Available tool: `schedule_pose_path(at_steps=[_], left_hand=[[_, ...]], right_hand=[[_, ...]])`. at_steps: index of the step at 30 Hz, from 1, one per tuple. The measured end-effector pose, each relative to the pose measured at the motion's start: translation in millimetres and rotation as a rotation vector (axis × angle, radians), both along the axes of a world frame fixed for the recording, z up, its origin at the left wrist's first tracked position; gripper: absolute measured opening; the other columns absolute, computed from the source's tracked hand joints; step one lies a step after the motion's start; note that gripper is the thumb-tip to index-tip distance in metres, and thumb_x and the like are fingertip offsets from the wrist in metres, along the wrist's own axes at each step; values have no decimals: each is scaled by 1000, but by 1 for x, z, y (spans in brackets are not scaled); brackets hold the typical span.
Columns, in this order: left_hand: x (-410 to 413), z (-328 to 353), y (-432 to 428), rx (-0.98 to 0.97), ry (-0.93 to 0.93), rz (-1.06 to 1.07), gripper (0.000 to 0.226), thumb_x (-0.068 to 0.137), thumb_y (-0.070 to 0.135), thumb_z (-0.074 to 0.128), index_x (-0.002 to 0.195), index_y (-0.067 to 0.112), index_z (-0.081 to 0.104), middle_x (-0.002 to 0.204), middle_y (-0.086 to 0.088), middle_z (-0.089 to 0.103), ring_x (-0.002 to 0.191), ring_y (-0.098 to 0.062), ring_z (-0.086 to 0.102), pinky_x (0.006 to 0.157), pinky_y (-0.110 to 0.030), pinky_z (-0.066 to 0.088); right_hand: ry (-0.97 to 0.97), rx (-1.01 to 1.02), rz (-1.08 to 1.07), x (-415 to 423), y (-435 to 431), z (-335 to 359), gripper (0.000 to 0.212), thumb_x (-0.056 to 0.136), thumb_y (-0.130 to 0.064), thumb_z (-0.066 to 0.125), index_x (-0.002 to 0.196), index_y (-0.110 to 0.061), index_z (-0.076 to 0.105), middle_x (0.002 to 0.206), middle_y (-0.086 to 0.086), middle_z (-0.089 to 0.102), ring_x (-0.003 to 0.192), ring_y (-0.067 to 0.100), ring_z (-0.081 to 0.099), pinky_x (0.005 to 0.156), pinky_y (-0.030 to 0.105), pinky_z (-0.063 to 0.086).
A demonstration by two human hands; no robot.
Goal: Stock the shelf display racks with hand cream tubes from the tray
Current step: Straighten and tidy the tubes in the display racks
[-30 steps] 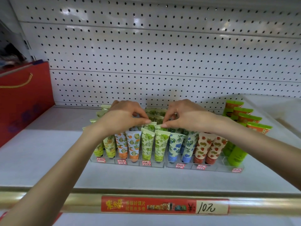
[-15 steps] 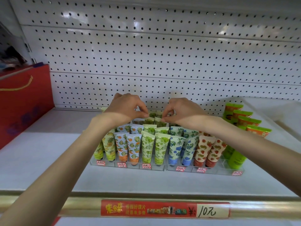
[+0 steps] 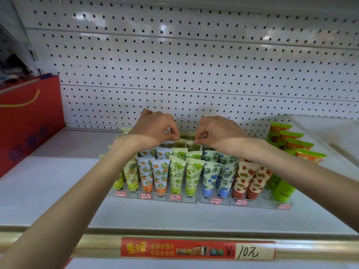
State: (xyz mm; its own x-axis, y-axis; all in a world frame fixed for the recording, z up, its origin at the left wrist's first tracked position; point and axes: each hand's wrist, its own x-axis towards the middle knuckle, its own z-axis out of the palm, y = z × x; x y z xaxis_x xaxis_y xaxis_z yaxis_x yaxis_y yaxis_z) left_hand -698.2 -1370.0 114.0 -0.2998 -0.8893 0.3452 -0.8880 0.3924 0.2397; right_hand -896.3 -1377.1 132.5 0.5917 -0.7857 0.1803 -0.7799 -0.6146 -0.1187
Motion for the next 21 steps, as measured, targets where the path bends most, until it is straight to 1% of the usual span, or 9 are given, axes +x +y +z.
schedule_pose_path(at_steps=[3,6,10,14,17,19,21], left_hand=[[0,-3,0,-25,-14,5,9,85,41,62,81,34,66,95,14,61,85,-7,48,80,-25,15],[0,-4,0,-15,16,11,9,84,40,63,82,33,68,95,15,61,85,-5,48,82,-26,16],[1,-2,3,35,73,18,7,82,41,66,79,35,67,88,19,59,87,-5,51,84,-26,16],[2,0,3,82,92,27,8,81,41,66,80,33,68,86,18,58,86,-6,50,82,-26,16],[3,-1,1,102,97,33,9,82,41,65,80,33,69,82,21,56,84,-5,49,84,-28,17],[4,-1,2,108,108,36,10,82,41,65,80,32,69,83,20,57,85,-6,51,86,-30,19],[7,1,3,112,122,32,13,83,41,64,80,30,70,84,19,58,87,-9,54,88,-31,22]], right_hand=[[-6,-7,2,0,1,-1,16,89,-35,60,94,-22,68,75,-18,37,86,9,43,76,24,28],[-20,-2,-10,-1,1,-2,15,89,-35,60,93,-23,68,75,-19,37,87,9,42,76,25,28],[-26,14,-20,-2,0,-2,16,89,-37,60,93,-23,68,75,-19,38,87,10,42,75,25,28],[-31,22,-24,-1,0,-3,17,88,-38,61,94,-24,68,76,-18,39,87,10,44,73,25,28],[-38,31,-28,-1,-1,-2,17,87,-38,62,93,-24,69,75,-19,40,85,9,44,72,25,29],[-58,44,-33,0,-1,-2,17,86,-39,63,92,-25,70,76,-19,42,83,9,45,65,25,30],[-82,52,-35,0,-3,-1,17,85,-41,64,90,-26,69,78,-18,45,81,8,47,59,20,29]])
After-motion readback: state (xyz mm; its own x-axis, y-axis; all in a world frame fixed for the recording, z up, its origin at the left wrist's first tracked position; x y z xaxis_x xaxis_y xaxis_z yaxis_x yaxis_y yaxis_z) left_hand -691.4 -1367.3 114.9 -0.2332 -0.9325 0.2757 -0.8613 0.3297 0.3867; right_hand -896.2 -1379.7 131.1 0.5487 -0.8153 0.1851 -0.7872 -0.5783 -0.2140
